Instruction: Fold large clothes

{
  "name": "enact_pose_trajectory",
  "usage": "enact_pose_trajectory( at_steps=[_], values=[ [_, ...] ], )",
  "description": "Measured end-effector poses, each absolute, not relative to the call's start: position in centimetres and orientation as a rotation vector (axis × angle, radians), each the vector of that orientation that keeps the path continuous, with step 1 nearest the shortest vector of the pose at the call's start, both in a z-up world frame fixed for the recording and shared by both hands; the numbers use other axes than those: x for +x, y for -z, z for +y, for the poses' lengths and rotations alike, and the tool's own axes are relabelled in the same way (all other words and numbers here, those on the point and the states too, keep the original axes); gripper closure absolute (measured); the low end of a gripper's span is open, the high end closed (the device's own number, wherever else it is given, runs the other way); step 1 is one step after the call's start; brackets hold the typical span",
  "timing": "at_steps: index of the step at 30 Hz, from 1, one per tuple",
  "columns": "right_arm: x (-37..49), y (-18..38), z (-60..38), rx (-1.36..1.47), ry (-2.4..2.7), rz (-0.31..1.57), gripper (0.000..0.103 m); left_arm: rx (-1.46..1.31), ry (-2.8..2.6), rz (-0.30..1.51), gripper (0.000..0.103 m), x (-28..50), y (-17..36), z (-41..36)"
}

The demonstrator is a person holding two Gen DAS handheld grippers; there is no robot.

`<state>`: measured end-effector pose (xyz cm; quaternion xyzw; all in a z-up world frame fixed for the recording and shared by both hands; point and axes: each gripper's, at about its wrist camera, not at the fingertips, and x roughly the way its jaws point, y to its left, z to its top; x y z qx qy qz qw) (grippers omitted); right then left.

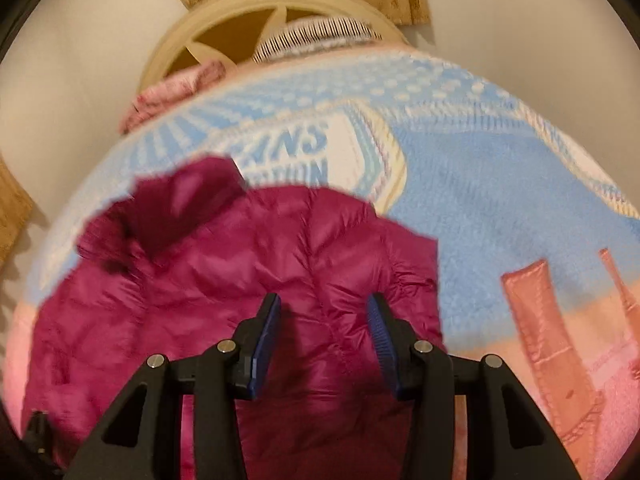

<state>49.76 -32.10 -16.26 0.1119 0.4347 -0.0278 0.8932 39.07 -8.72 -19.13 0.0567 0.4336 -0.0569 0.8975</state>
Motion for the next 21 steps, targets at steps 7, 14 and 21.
enact_pose_trajectory(
  at_steps=[7, 14, 21],
  values=[
    [49.3, 17.0, -31.8, 0.180, 0.060, 0.906, 0.057, 0.108, 0.122, 0.905, 0.000, 39.3, 19.2, -8.6],
    [43.0, 11.1, -27.8, 0.209, -0.078, 0.828, 0.057, 0.098, 0.127, 0.906, 0.000, 39.3, 19.2, -8.4],
    [39.1, 14.6, -24.4, 0.136, -0.084, 0.878, 0.056, 0.099, 0.127, 0.906, 0.000, 39.2, 19.2, -8.4]
  ],
)
